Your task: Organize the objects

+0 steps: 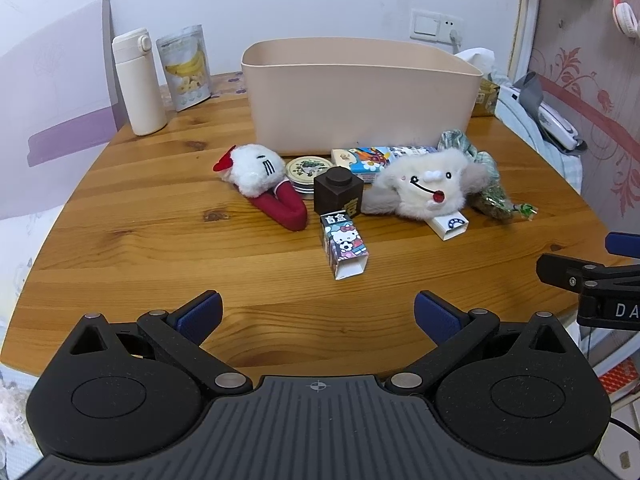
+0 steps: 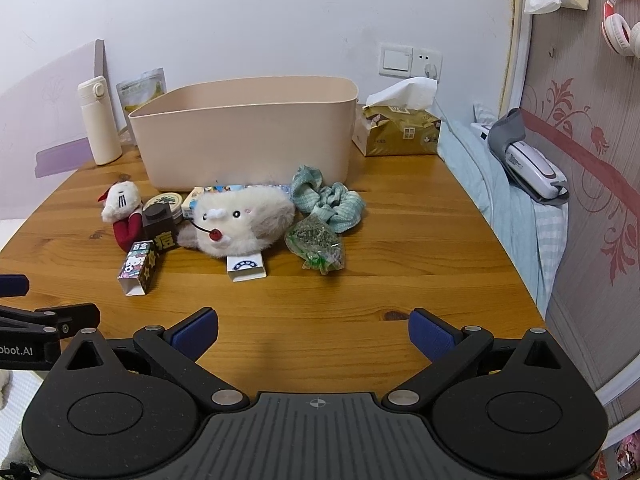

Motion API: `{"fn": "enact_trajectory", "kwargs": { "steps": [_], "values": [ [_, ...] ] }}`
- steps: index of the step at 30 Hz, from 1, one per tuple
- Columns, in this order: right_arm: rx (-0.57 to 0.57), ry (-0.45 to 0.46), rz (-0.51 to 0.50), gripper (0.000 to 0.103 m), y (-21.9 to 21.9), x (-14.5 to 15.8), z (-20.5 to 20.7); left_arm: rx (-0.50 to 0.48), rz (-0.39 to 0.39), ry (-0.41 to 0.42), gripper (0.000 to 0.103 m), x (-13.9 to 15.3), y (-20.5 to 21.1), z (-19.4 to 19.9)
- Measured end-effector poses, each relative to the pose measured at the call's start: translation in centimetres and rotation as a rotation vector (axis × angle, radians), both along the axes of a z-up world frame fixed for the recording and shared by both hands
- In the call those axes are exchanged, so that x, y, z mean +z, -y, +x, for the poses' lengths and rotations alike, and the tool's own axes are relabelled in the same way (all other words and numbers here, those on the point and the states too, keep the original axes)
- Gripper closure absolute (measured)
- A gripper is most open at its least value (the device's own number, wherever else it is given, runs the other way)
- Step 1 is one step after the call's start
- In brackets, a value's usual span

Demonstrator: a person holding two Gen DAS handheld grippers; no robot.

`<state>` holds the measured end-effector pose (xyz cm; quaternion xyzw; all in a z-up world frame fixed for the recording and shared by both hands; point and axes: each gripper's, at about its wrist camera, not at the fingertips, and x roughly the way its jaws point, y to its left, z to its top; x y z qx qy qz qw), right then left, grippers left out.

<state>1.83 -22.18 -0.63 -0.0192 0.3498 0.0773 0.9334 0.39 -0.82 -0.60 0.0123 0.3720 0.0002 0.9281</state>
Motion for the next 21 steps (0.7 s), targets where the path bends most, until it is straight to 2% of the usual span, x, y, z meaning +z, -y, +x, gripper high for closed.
{"fn": "enact_trajectory", "kwargs": {
  "steps": [21],
  "values": [
    [-0.011, -0.016, 0.003, 0.0, 0.48, -0.38, 0.62, 0.005, 0.002, -0.005, 0.0, 0.0, -0.43, 0.71]
  ]
}}
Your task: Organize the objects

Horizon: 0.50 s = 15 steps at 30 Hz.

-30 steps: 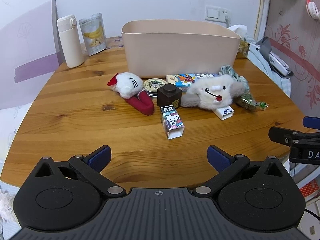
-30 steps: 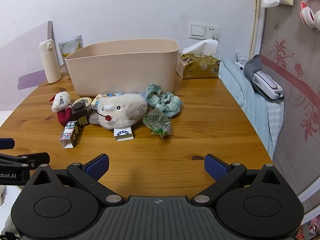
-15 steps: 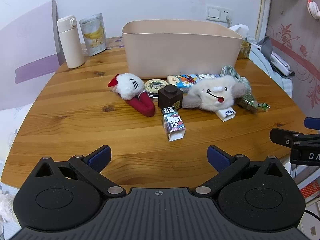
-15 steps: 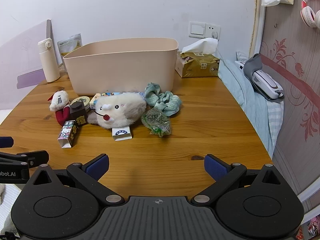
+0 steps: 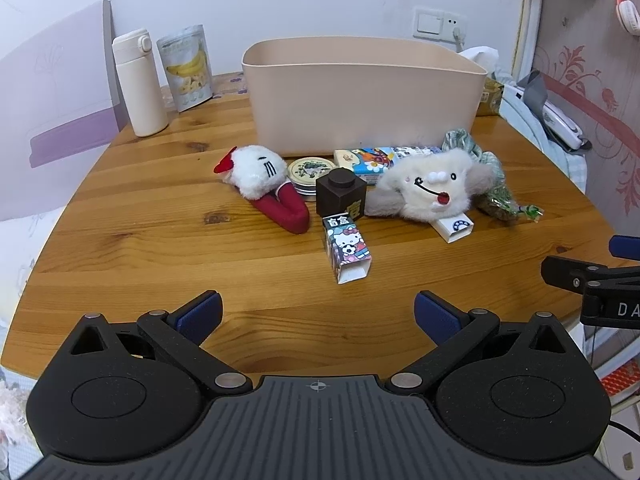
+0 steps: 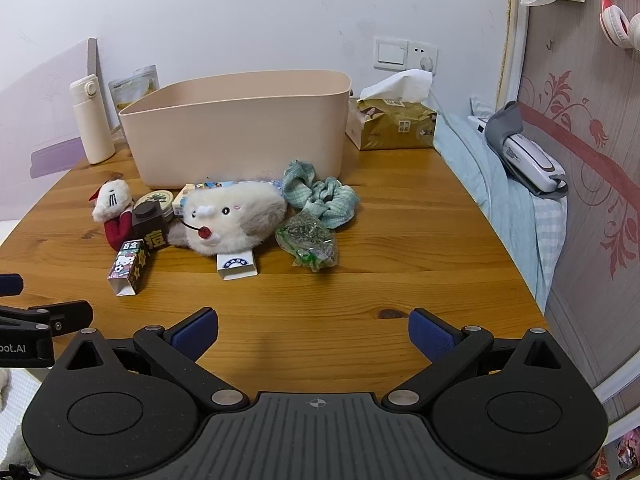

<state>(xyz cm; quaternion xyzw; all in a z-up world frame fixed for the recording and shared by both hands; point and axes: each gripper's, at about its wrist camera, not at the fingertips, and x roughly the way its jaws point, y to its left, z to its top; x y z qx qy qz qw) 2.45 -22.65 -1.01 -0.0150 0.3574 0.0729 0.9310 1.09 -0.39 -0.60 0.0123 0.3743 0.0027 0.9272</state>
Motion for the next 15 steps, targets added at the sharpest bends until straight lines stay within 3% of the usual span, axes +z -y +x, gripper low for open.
{"fn": "enact_trajectory", "kwargs": {
  "steps": [15],
  "values": [
    [-0.012, -0.012, 0.011, 0.0, 0.25, -0.3, 0.72, 0.001, 0.003, -0.011, 0.0, -0.28, 0.44, 0.86]
  ]
}}
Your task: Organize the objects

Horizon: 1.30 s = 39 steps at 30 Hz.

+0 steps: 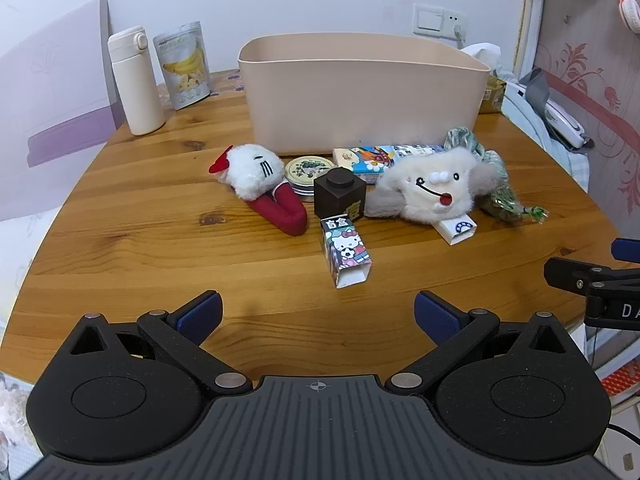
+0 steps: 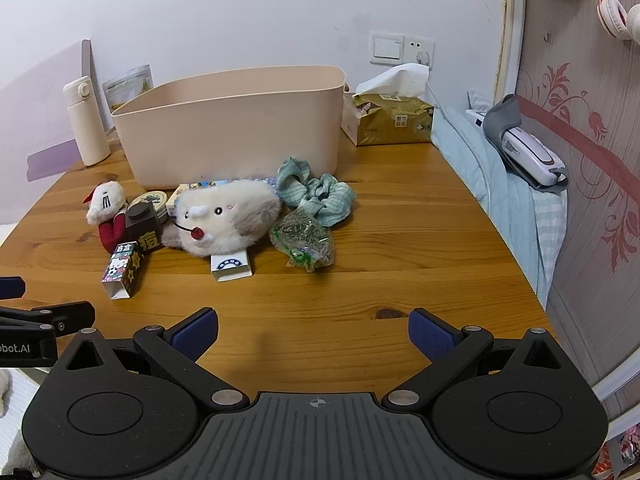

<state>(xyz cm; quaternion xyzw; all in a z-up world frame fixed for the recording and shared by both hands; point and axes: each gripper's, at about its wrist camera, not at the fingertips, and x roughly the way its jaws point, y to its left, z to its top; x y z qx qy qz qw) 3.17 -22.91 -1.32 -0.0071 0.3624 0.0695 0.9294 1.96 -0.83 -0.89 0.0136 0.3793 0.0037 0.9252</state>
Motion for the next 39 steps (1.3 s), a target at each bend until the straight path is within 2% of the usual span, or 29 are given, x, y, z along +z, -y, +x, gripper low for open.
{"fn": "enact_trajectory", "kwargs": {
  "steps": [7, 29, 39],
  "values": [
    [-0.002, -0.002, 0.004, 0.0, 0.3, -0.1, 0.5, 0.001, 0.012, -0.013, 0.0, -0.4, 0.2, 1.0],
    [-0.007, -0.018, 0.003, 0.0, 0.4, -1.6, 3.7, -0.005, -0.018, -0.057, 0.0, -2.1, 0.3, 4.8],
    [0.023, -0.03, -0.001, 0.011, 0.1, -2.1, 5.6, -0.015, -0.029, -0.086, 0.0, -3.2, 0.7, 6.9]
  ]
}}
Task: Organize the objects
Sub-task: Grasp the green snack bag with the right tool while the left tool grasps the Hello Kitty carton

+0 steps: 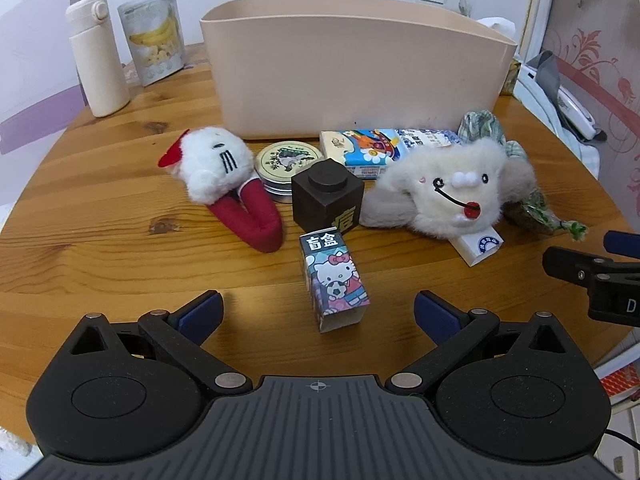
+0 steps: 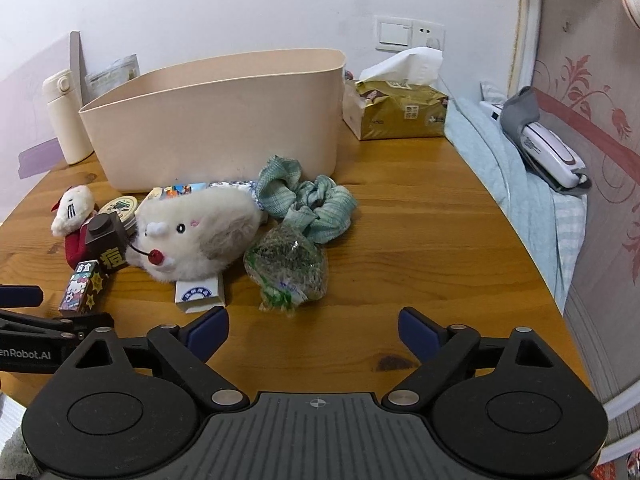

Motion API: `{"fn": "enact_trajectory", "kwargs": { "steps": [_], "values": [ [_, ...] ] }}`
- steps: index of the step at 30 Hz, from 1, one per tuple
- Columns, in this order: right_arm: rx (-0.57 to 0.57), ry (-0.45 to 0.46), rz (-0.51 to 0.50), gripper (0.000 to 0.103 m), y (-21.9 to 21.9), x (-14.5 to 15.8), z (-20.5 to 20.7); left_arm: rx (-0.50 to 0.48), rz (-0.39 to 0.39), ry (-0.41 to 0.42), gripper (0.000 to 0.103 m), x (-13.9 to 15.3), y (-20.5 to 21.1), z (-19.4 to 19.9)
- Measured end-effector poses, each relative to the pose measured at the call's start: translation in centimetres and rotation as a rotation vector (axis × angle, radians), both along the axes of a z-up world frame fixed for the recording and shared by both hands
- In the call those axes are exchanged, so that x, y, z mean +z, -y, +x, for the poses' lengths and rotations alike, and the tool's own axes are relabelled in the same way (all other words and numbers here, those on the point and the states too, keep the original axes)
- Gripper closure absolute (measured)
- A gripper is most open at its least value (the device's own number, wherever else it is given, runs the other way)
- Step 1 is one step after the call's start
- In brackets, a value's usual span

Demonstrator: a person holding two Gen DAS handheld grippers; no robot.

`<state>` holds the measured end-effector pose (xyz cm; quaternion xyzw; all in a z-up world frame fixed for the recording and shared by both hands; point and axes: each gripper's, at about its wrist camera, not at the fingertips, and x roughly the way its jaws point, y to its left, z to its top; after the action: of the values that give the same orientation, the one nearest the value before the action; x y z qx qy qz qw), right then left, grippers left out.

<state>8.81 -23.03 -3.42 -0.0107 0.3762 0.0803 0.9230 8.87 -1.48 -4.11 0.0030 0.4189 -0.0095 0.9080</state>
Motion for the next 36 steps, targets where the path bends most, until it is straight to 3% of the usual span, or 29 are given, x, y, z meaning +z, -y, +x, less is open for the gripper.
{"fn": "enact_trajectory", "kwargs": {
  "steps": [5, 10, 20, 29, 32, 34, 36],
  "values": [
    [0.021, -0.001, -0.011, 0.016, -0.6, 0.1, 1.0, 0.007, -0.018, -0.013, 0.001, -0.4, -0.2, 1.0],
    [0.041, -0.016, -0.017, 0.022, -1.0, -0.2, 2.0, 0.013, 0.021, 0.006, 0.016, -0.3, -0.2, 1.3],
    [0.07, -0.032, -0.012, 0.036, -1.5, -0.6, 3.0, 0.0, 0.015, 0.006, 0.018, -0.3, -0.4, 2.0],
    [0.079, -0.057, 0.002, 0.058, -1.5, -0.9, 3.5, -0.022, 0.011, 0.004, 0.02, -0.3, -0.4, 2.2],
    [0.072, -0.059, 0.011, 0.07, -1.5, -0.9, 3.5, -0.045, 0.012, 0.008, 0.029, -0.1, -0.4, 2.2],
    [0.067, -0.058, 0.004, 0.082, -1.5, -0.8, 3.4, -0.046, 0.01, 0.014, 0.043, 0.0, -0.5, 2.3],
    [0.069, -0.059, 0.01, 0.082, -1.5, -0.8, 3.3, -0.053, 0.009, 0.015, 0.049, 0.2, -0.6, 2.3]
  ]
}}
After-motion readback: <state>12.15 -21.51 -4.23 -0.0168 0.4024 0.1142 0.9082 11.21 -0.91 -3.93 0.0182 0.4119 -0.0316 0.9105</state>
